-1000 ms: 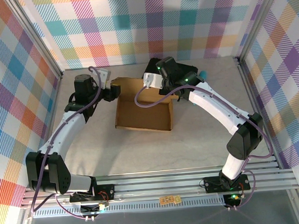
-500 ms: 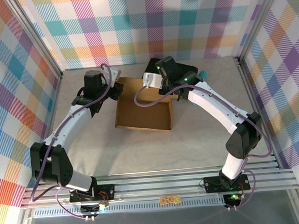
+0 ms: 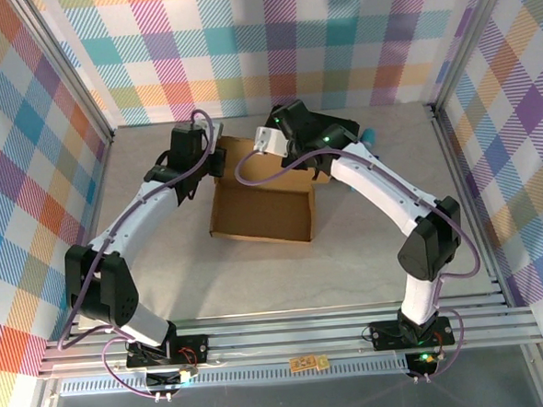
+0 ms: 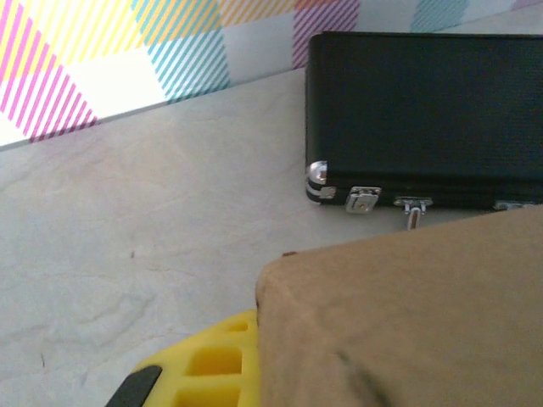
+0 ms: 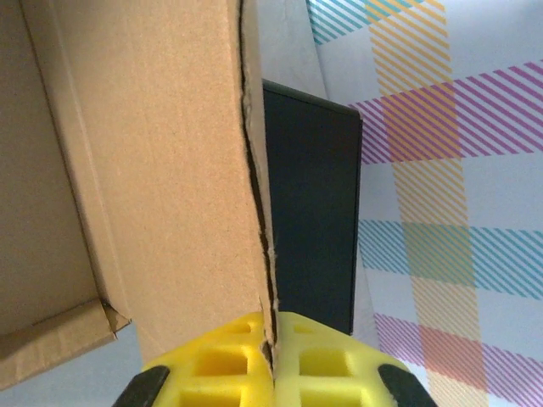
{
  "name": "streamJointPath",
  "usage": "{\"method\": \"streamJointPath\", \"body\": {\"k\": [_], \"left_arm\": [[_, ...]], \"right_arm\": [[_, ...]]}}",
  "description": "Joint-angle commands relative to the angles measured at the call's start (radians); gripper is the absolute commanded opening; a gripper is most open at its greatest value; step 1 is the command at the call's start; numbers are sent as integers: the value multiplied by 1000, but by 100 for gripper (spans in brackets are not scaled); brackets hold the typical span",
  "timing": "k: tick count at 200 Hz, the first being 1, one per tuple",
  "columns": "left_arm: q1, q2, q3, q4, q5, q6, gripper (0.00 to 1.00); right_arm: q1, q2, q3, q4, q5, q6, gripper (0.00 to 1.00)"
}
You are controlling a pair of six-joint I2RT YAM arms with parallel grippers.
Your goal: Fold the paper box
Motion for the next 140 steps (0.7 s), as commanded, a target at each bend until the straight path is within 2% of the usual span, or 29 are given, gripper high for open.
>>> {"method": "streamJointPath", "body": {"k": [1,22,51,80,116,140], "left_arm": [[-39,9,-11,-6,-75,-102,0],[-46,-14,-82,64,-135,-111,0],[-46,-86,-222,218,-177,-36,0],[-46,-144,-329,346,-163,39,0],[-46,-158,-354,379,-152,63,0],[-47,-164,-359,387,-160,63,0]], "right_arm": [[55,18,78,7,-35,162,0],[72,36,126,-55,-66,300,0],[56,17,167,-142,-123,446,32],[-4,-77,142,-151,-225,545,51],[-168,-174,124,-87,-307,756,63],[-314,-169,150,-81,-400,1009,62]]}}
